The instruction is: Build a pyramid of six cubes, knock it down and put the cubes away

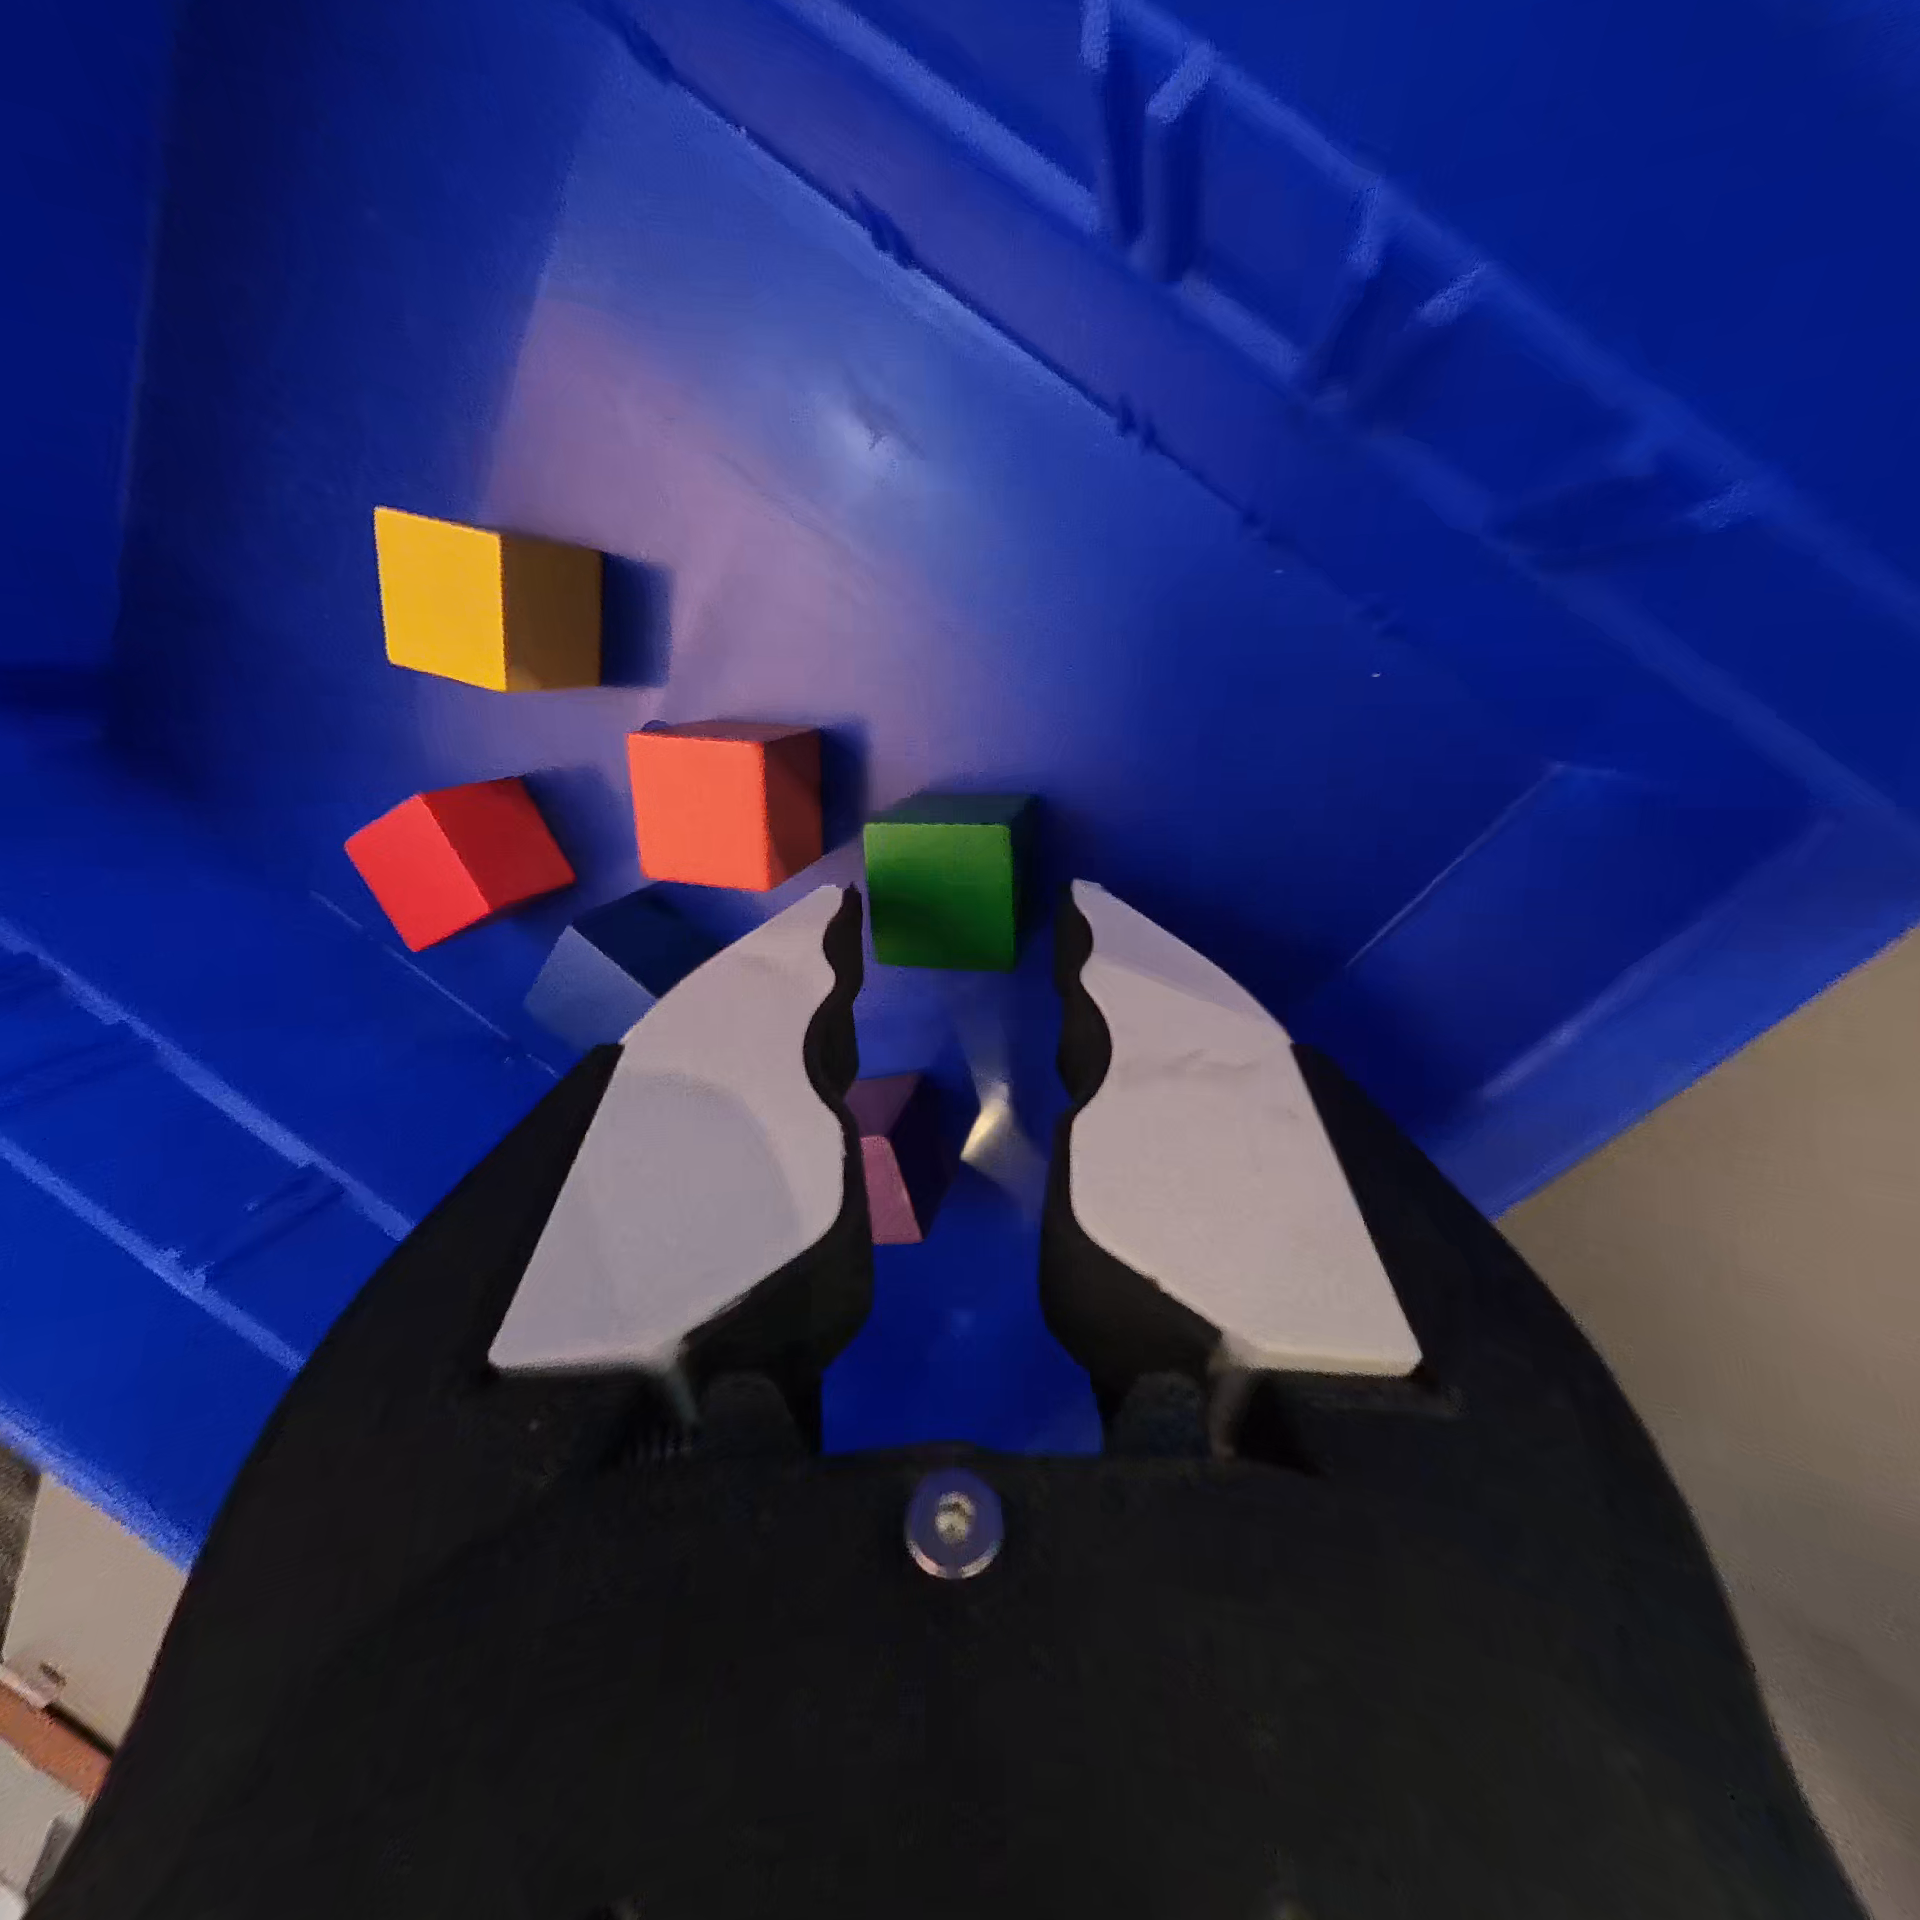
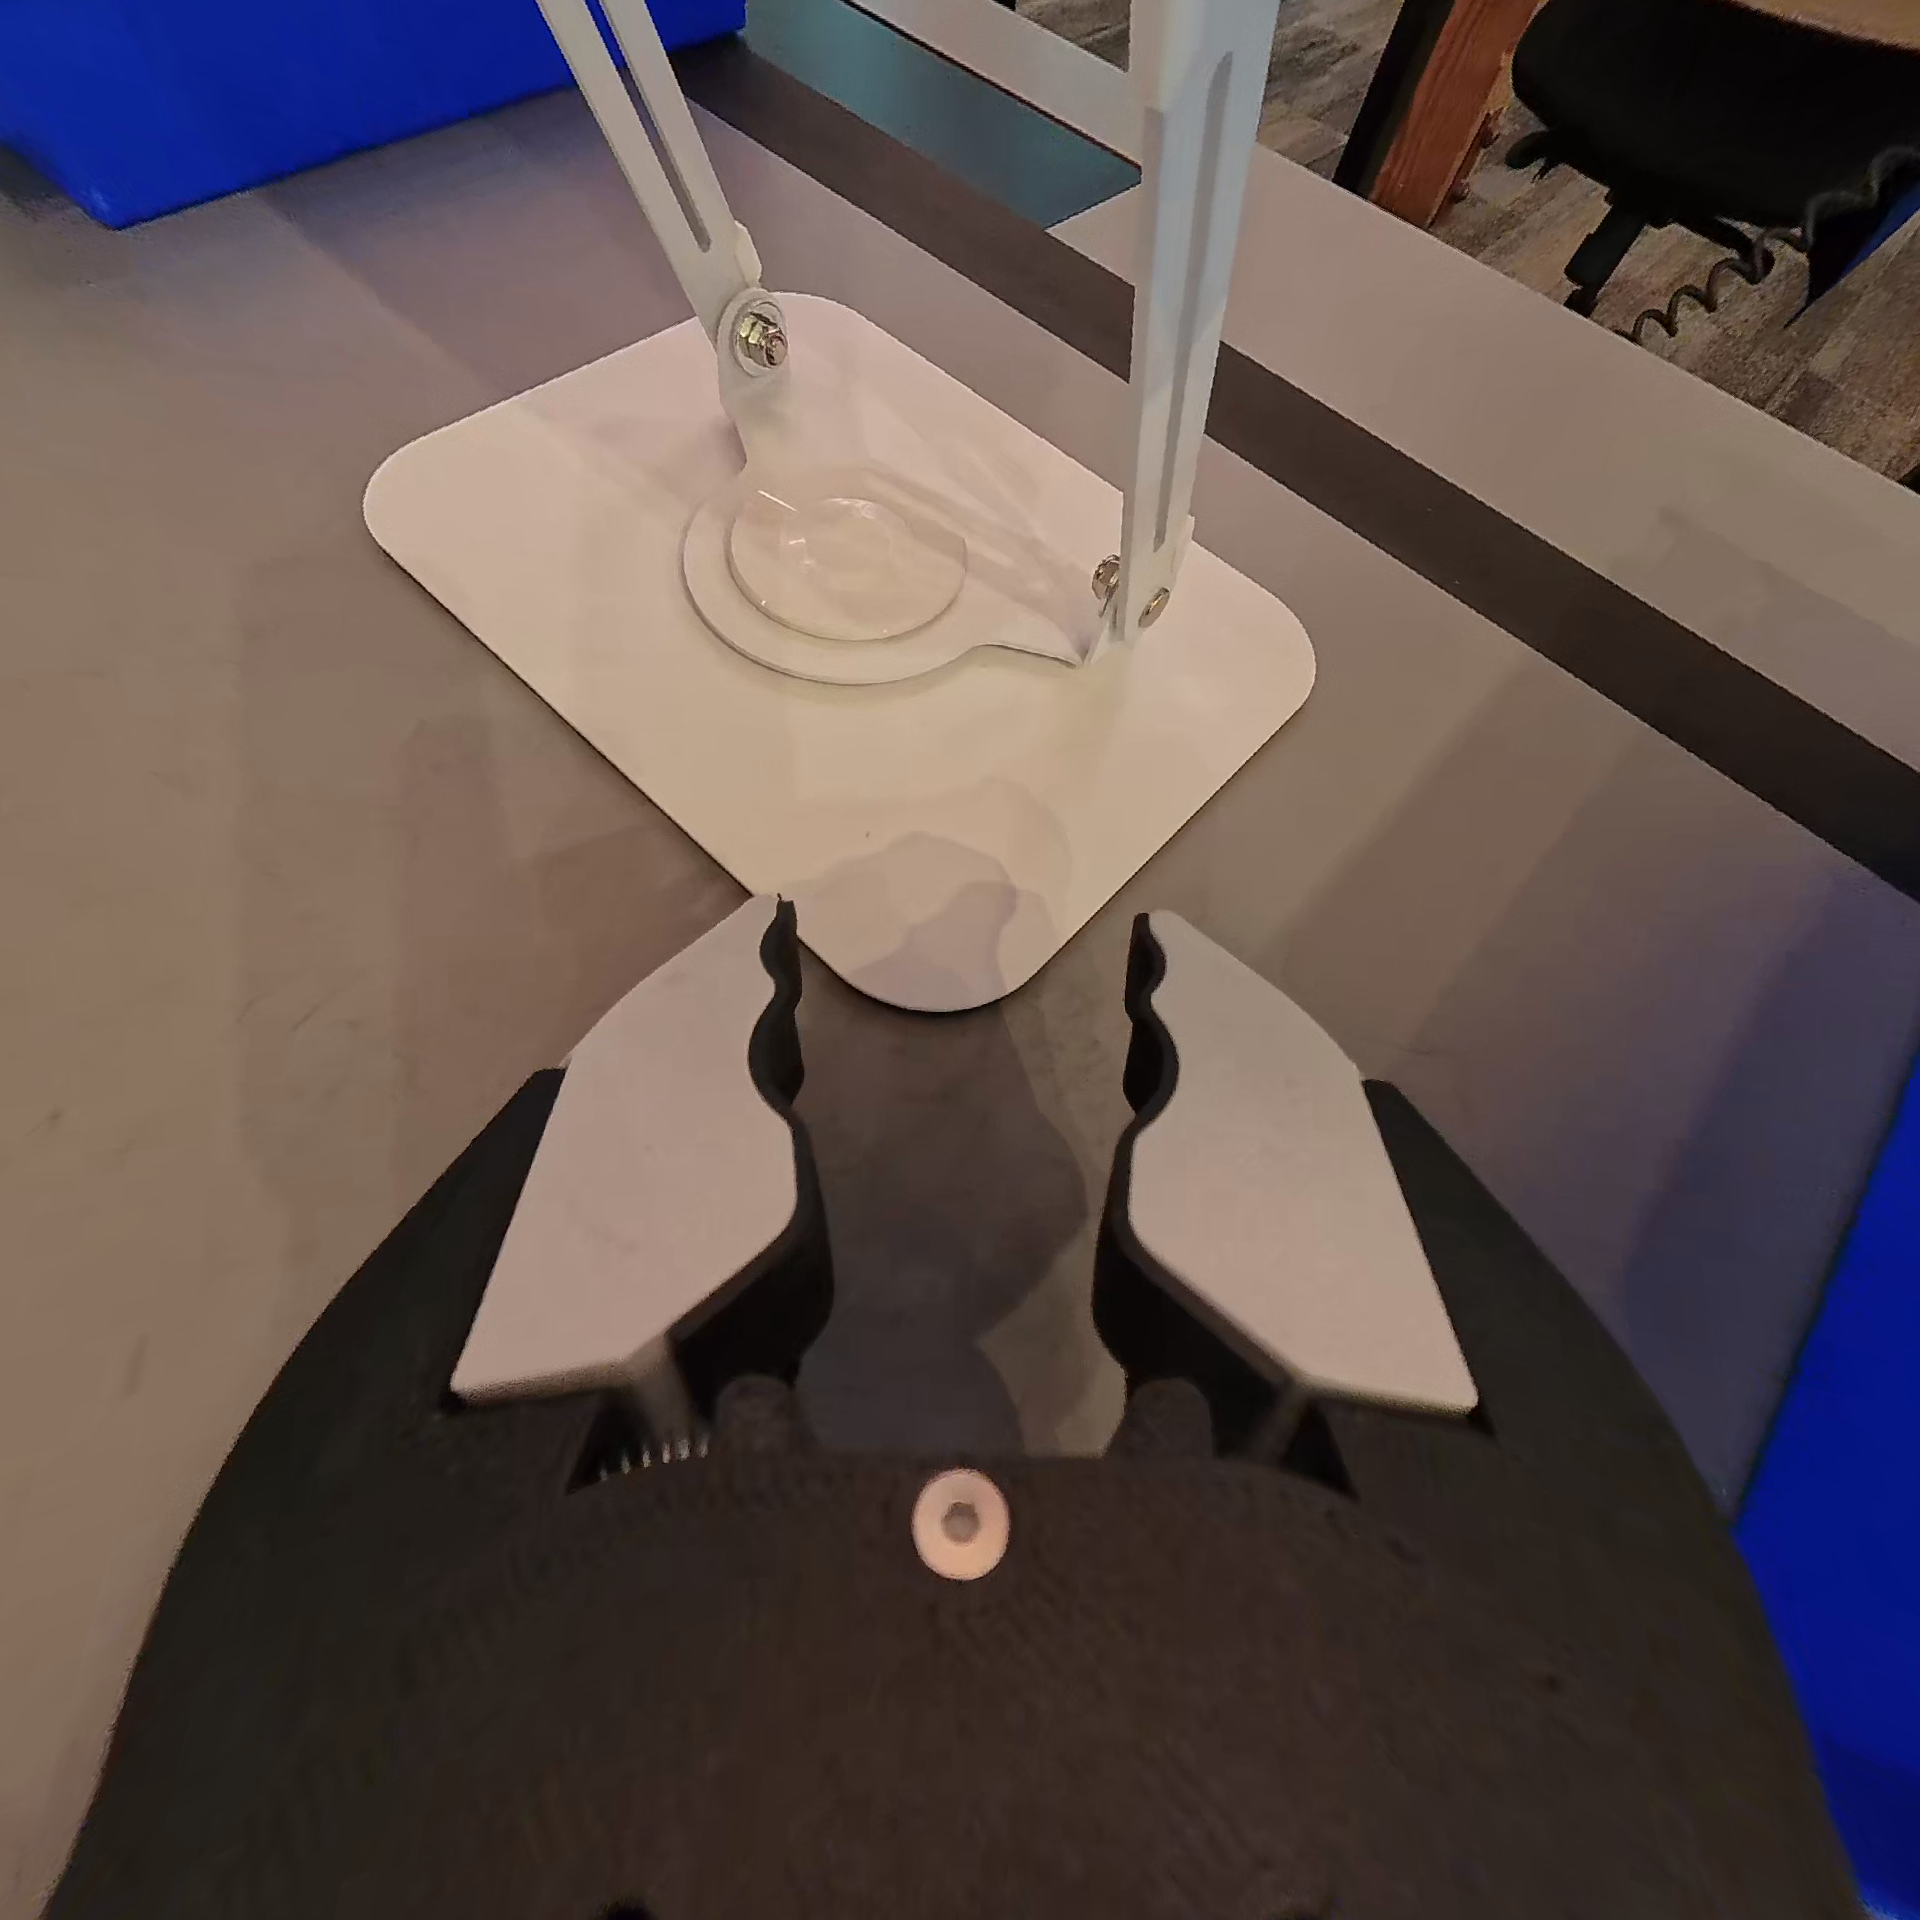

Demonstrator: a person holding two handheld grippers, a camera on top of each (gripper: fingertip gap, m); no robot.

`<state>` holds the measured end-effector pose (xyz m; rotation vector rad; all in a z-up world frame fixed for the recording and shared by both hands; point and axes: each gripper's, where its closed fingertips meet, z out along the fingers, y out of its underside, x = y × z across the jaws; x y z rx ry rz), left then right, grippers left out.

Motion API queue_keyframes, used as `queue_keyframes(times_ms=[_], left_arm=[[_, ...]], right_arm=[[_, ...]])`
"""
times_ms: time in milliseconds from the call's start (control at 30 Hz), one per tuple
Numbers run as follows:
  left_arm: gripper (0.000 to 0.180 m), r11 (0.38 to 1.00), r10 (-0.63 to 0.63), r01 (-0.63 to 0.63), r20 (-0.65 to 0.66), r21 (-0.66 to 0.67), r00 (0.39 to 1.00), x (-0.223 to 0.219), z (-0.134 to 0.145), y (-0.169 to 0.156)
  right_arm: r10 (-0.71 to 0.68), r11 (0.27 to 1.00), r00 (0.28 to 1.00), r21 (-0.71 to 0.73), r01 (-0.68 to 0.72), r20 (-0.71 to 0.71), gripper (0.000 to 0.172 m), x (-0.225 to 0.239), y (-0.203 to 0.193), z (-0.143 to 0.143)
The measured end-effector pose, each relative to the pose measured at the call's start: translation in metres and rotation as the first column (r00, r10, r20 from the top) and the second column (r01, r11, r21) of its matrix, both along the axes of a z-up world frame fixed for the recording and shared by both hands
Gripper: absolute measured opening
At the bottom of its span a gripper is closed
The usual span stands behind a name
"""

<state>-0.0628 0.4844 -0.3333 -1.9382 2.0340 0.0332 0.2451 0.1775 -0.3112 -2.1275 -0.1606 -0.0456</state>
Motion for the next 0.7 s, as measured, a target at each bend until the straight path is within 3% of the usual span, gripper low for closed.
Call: queue_keyframes(times_ms=[200,367,533,700], left_arm=[[0.03,0.998,0.008,-0.008,0.001,-0.062,1.0,0.003,-0.007,0.0],[0.029,1.0,0.024,-0.023,0.112,-0.008,0.993,-0.005,0.04,-0.01],[0.028,0.996,-0.094,0.092,0.234,0.016,0.968,-0.008,0.096,-0.081],[0.028,0.964,-0.244,0.265,0.331,-0.022,0.912,0.023,0.099,-0.175]], right_arm=[[0.007,1.0,1.0,-0.005,-0.007,-0.002,0.059,-0.001,0.0,-0.001],[0.008,1.0,1.0,-0.008,-0.008,-0.025,0.056,0.0,-0.002,-0.001],[0.018,1.0,0.999,-0.015,-0.019,-0.044,0.051,0.0,-0.003,-0.002],[0.017,1.0,0.999,-0.018,-0.017,-0.044,0.048,0.004,-0.006,-0.002]])
